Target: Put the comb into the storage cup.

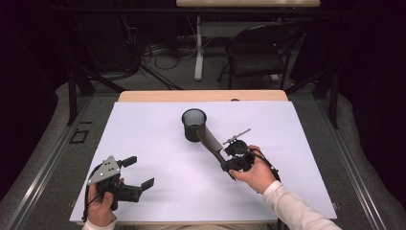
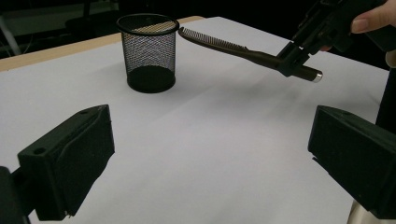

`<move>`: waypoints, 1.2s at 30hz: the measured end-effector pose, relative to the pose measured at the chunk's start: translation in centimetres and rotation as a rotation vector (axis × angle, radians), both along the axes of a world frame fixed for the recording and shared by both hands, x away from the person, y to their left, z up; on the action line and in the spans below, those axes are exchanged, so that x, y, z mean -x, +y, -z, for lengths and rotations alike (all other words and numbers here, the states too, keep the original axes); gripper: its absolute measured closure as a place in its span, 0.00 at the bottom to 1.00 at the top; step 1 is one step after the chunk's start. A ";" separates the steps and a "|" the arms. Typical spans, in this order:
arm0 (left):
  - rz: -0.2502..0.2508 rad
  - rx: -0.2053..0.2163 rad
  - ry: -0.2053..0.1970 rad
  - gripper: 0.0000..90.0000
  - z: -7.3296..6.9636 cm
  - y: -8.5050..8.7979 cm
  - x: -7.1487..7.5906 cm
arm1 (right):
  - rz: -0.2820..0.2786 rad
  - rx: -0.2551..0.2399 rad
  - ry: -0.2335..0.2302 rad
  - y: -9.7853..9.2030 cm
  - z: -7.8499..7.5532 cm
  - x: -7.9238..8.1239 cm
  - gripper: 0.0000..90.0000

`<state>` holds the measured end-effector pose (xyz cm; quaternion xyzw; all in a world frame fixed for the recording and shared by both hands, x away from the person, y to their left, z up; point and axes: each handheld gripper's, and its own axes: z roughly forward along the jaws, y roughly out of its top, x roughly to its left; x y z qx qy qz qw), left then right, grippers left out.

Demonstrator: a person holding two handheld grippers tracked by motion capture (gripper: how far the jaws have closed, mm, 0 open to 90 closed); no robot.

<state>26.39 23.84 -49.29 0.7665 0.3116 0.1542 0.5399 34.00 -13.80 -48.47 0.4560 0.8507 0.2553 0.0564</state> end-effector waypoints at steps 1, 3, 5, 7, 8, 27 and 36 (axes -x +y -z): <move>0.000 -0.001 0.000 0.01 0.0 0.0 0.0 | 0.000 0.003 0.004 0.0 -0.1 0.0 0.81; 0.006 0.001 0.003 0.01 0.0 0.0 0.0 | 0.001 -0.009 -0.009 -0.1 -0.1 0.1 0.81; 0.007 0.002 0.002 0.01 0.0 0.0 0.0 | -0.001 -0.002 -0.008 -0.1 -0.1 0.2 0.81; 0.007 0.001 0.003 0.01 0.0 0.0 0.0 | -0.004 -0.001 -0.013 -0.3 -0.2 0.4 0.81; 0.005 -0.002 0.004 0.01 0.0 0.0 0.0 | -0.004 0.002 -0.014 -0.3 -0.3 0.5 0.81; 0.003 0.007 0.011 0.01 0.0 -0.1 0.0 | -0.006 -0.034 -0.112 -0.8 -1.3 1.4 0.81; -0.003 0.023 0.023 0.01 0.0 -0.3 -0.2 | -0.038 -0.056 -0.164 -0.4 -1.9 1.7 0.81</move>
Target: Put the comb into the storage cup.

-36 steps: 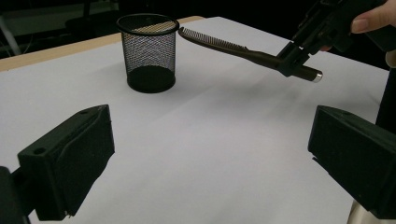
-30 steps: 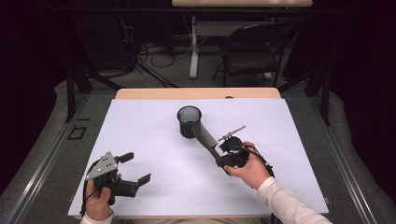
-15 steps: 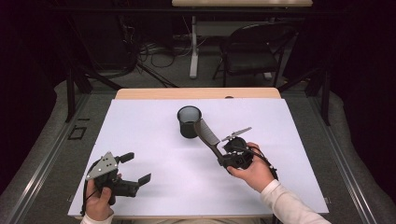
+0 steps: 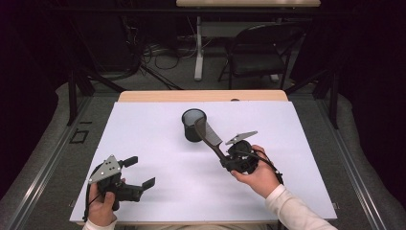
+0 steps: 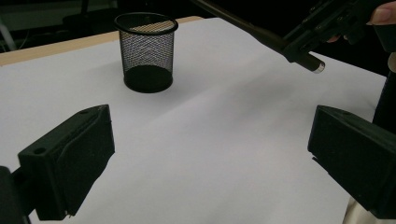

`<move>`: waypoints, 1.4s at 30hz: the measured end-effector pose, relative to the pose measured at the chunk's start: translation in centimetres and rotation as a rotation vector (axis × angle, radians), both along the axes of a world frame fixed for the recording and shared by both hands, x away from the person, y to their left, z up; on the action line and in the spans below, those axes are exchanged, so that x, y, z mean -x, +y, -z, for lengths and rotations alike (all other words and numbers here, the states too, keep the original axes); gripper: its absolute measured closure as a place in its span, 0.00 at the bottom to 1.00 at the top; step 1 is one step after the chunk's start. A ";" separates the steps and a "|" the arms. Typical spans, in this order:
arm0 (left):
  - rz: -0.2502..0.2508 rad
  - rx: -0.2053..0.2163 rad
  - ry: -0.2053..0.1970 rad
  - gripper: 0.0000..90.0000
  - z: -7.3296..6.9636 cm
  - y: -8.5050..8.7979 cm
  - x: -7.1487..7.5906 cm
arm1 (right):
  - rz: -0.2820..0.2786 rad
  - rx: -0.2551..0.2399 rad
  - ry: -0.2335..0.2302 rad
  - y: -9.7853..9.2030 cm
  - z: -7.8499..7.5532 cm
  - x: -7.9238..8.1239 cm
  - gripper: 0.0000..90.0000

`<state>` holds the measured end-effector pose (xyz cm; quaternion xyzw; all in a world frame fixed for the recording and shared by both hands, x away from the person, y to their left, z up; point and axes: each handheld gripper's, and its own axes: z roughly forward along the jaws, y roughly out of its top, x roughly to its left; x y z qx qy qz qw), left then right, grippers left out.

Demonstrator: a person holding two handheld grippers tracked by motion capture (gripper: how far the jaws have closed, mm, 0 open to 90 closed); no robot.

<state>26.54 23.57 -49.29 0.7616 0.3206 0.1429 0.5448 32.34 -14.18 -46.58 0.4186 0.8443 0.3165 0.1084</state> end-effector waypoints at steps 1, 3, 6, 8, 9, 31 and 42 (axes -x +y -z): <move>0.003 -0.001 0.002 0.01 0.0 0.0 0.0 | -0.004 -0.001 -0.013 0.1 0.0 0.0 0.81; 0.001 -0.002 0.006 0.01 0.0 -0.1 -0.1 | -0.013 0.004 -0.025 0.4 -0.1 0.1 0.81; 0.006 -0.008 0.007 0.01 0.0 -0.1 -0.1 | -0.025 0.008 -0.048 0.7 -0.2 0.2 0.81; 0.008 -0.010 0.008 0.01 0.0 -0.1 -0.1 | -0.040 0.005 -0.071 1.0 -0.2 0.2 0.81; 0.006 -0.009 0.010 0.01 0.1 -0.1 -0.1 | -0.040 0.006 -0.078 1.2 -0.3 0.3 0.81; -0.002 0.050 0.063 0.01 0.5 -0.1 -0.6 | -0.102 -0.036 -0.188 2.8 -0.7 0.5 0.81; -0.035 0.071 0.115 0.01 0.3 0.0 -1.2 | -0.125 -0.030 -0.237 3.7 -0.7 0.6 0.81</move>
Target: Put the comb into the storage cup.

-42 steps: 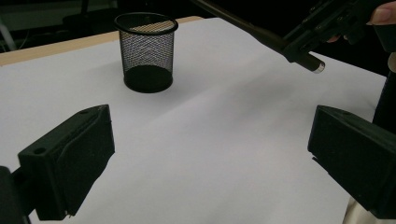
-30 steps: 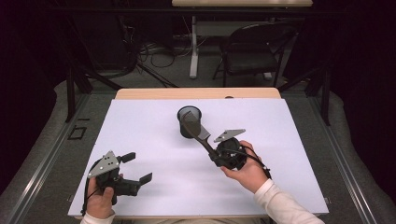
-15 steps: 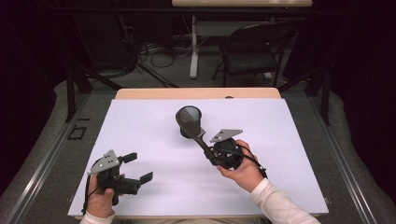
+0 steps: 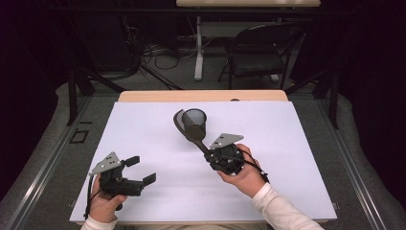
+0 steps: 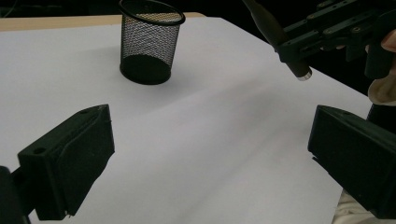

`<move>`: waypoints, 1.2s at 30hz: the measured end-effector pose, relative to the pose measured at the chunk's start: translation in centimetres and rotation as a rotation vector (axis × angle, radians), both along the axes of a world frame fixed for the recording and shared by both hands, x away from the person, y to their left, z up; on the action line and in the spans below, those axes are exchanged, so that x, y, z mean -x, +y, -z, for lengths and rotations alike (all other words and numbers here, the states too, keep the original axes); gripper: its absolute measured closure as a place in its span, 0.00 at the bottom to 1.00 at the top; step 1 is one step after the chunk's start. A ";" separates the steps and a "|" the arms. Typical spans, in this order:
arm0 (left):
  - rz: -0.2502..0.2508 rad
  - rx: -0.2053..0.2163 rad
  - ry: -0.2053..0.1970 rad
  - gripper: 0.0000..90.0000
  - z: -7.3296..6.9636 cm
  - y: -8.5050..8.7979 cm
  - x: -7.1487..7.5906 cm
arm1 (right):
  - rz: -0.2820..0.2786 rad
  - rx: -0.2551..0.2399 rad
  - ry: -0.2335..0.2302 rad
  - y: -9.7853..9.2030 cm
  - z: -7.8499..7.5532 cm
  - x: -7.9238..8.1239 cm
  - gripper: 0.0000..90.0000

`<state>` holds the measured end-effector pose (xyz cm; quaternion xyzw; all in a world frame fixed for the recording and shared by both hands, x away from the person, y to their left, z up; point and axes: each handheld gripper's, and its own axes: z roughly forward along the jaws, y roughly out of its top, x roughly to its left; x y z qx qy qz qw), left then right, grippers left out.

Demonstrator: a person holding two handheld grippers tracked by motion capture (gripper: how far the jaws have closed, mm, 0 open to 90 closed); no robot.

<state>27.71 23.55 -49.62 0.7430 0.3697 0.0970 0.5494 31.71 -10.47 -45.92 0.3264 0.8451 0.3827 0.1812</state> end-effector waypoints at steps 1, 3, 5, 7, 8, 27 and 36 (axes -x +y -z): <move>-0.001 0.003 0.003 0.01 0.0 -0.1 0.0 | 0.003 -0.004 -0.003 0.0 0.0 0.0 0.81; 0.004 -0.006 0.005 0.00 -0.1 -0.2 -0.1 | 0.007 -0.011 -0.011 0.1 -0.1 0.0 0.81; 0.000 -0.021 0.015 0.00 -0.2 -0.3 -0.3 | 0.007 -0.018 -0.019 0.1 -0.2 0.1 0.81; 0.001 -0.022 0.017 0.01 -0.3 -0.3 -0.4 | 0.005 -0.022 -0.028 0.2 -0.2 0.1 0.81; 0.001 -0.025 0.014 0.01 -0.4 -0.3 -0.5 | 0.004 -0.022 -0.031 0.2 -0.2 0.1 0.81; 0.007 -0.011 0.015 0.02 -2.5 -1.2 -2.0 | -0.009 -0.034 -0.113 0.8 -0.5 0.6 0.81; 0.013 -0.024 0.007 0.04 -3.5 -1.7 -2.8 | 0.002 -0.051 -0.147 0.8 -0.8 0.9 0.81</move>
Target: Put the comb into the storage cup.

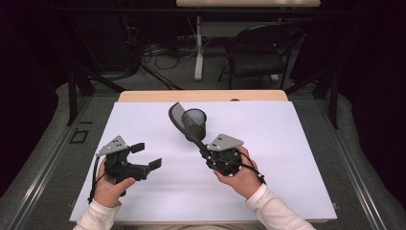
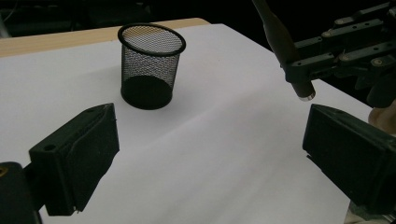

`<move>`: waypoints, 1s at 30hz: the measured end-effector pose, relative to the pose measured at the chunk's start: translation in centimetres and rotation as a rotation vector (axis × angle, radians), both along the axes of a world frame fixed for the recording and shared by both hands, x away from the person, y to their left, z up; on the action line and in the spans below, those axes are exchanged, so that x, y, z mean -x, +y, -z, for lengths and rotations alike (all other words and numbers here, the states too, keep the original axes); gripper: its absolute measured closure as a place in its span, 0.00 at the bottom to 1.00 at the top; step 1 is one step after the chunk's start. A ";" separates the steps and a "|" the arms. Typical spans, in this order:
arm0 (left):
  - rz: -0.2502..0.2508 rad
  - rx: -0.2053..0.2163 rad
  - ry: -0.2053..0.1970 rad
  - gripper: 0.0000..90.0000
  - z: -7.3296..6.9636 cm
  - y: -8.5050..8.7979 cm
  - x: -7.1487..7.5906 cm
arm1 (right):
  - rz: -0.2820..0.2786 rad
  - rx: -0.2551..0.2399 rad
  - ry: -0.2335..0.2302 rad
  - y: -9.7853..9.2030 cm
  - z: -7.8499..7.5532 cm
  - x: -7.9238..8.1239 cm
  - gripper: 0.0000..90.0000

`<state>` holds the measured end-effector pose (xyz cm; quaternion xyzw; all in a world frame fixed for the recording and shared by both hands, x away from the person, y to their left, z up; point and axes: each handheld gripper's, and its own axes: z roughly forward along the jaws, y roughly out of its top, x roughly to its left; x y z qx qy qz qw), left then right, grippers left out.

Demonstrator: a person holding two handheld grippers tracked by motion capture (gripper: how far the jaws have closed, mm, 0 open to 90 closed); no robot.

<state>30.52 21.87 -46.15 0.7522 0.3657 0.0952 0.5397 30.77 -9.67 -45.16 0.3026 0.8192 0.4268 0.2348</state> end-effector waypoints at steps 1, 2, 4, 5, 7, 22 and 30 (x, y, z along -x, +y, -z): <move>-0.001 0.003 -0.003 0.05 -0.1 -0.1 -0.1 | 0.001 -0.005 -0.003 0.0 0.0 0.0 0.81; -0.002 0.001 -0.001 0.05 -0.2 -0.1 -0.2 | 0.003 -0.007 -0.007 0.0 -0.1 0.1 0.81; -0.001 0.001 0.001 0.06 -0.4 -0.2 -0.4 | 0.002 -0.011 -0.010 0.0 -0.1 0.1 0.81; 0.001 0.001 -0.001 0.07 -0.5 -0.2 -0.5 | 0.003 -0.012 -0.014 0.0 -0.1 0.2 0.81; 0.000 0.001 0.000 0.08 -0.7 -0.3 -0.6 | 0.001 -0.013 -0.021 0.1 -0.1 0.2 0.81; -0.012 0.020 -0.005 0.17 -2.1 -0.6 -1.7 | -0.009 -0.012 -0.056 0.7 0.2 0.8 0.81; 0.003 0.037 0.007 0.19 -2.8 -0.9 -2.3 | -0.010 -0.018 -0.066 0.9 0.4 0.9 0.81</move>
